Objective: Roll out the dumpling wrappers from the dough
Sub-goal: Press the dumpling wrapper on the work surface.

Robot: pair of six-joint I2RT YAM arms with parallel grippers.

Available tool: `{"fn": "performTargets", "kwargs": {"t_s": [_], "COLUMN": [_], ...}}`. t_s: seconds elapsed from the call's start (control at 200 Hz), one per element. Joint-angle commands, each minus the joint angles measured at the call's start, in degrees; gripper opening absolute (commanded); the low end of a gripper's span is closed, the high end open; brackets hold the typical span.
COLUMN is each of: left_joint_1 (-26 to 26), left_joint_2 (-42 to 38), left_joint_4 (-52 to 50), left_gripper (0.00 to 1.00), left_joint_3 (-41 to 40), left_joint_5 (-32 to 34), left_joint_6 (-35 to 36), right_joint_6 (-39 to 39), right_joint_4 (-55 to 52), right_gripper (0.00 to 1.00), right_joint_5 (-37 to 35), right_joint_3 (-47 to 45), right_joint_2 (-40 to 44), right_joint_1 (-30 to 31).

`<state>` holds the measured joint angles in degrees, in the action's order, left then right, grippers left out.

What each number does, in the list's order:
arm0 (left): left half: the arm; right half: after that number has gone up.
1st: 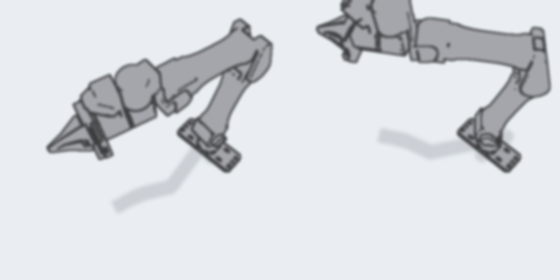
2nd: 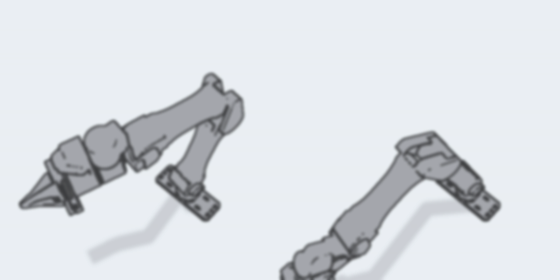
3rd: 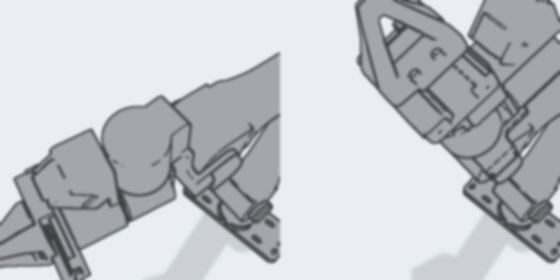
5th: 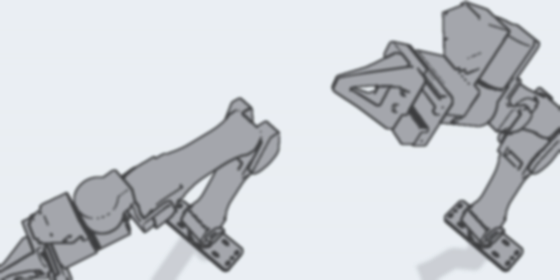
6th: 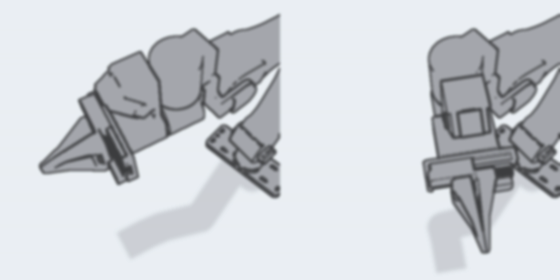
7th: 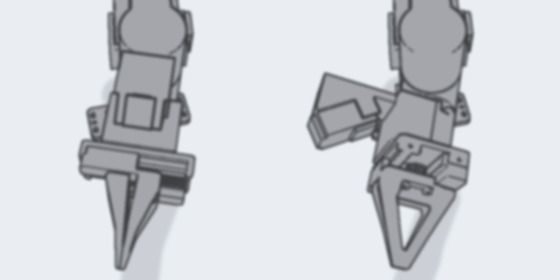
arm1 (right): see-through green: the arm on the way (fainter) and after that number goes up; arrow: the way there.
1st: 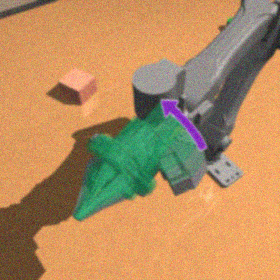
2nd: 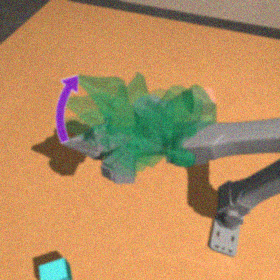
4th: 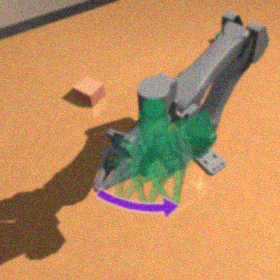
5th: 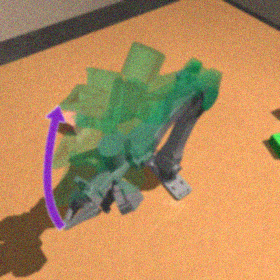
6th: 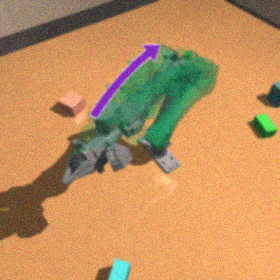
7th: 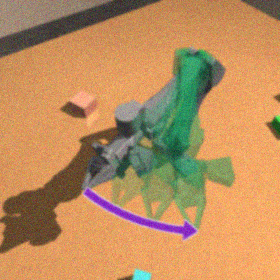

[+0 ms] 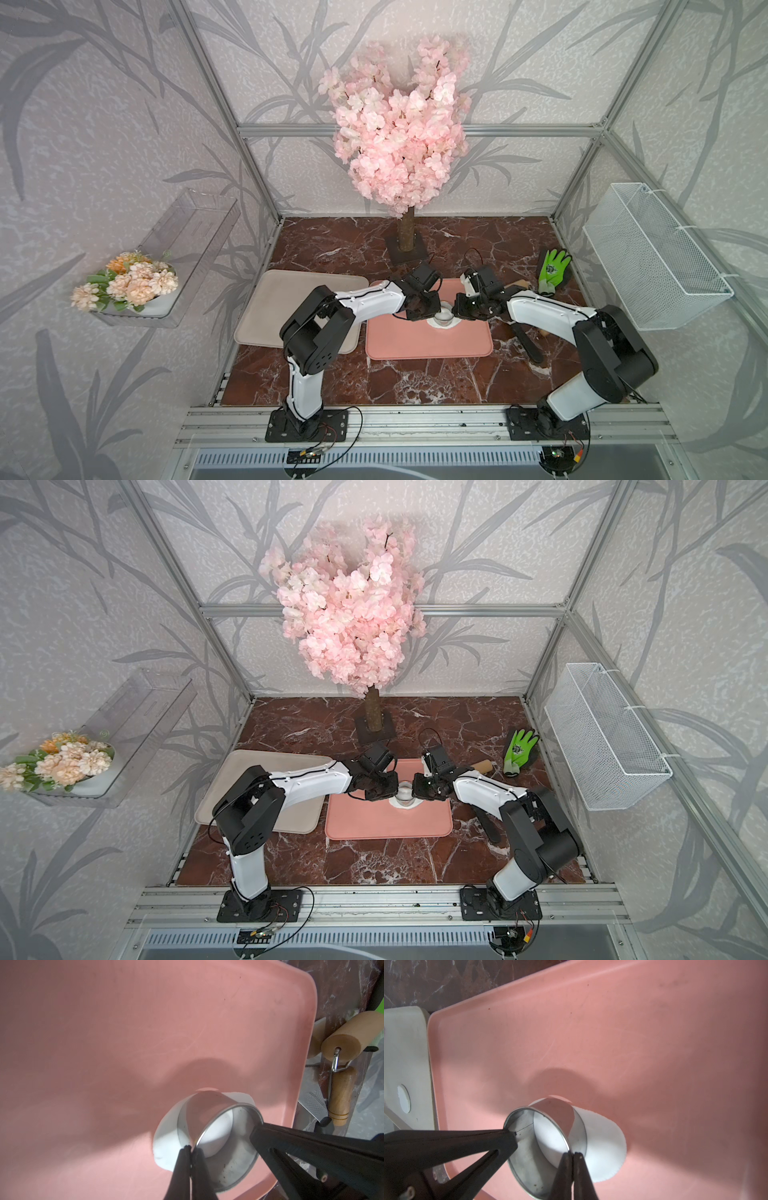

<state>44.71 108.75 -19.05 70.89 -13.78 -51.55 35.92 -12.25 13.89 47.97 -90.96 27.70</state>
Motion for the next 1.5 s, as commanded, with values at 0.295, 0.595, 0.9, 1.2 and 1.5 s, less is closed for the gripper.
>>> {"fn": "performTargets", "kwargs": {"t_s": [0.295,0.595,0.9,1.2,1.5], "left_joint_1": [0.56,0.58,0.56,0.56,0.47], "left_joint_2": [1.15,0.75,0.44,-0.01,0.29], "left_joint_4": [-2.71,-2.81,-2.18,-1.94,-1.53], "left_gripper": [0.00,0.00,0.00,0.00,0.00], "left_joint_3": [-6.20,-7.99,-9.53,-10.19,-9.55], "left_joint_5": [-1.00,-0.70,-0.85,-0.87,-1.79], "left_joint_6": [0.19,-0.18,-0.54,-0.61,-0.79], "right_joint_6": [0.64,2.14,2.13,2.40,1.82], "right_joint_4": [0.91,3.15,2.50,2.83,1.31], "right_gripper": [0.00,0.00,0.00,0.00,0.00], "right_joint_5": [-5.01,-5.10,-6.13,-6.67,-7.85], "right_joint_3": [-4.40,-7.99,-9.02,-9.67,-8.70], "right_joint_2": [-3.87,-4.82,-3.13,-2.78,-1.51], "right_joint_1": [-0.30,-1.40,-2.07,-2.58,-3.80]}}
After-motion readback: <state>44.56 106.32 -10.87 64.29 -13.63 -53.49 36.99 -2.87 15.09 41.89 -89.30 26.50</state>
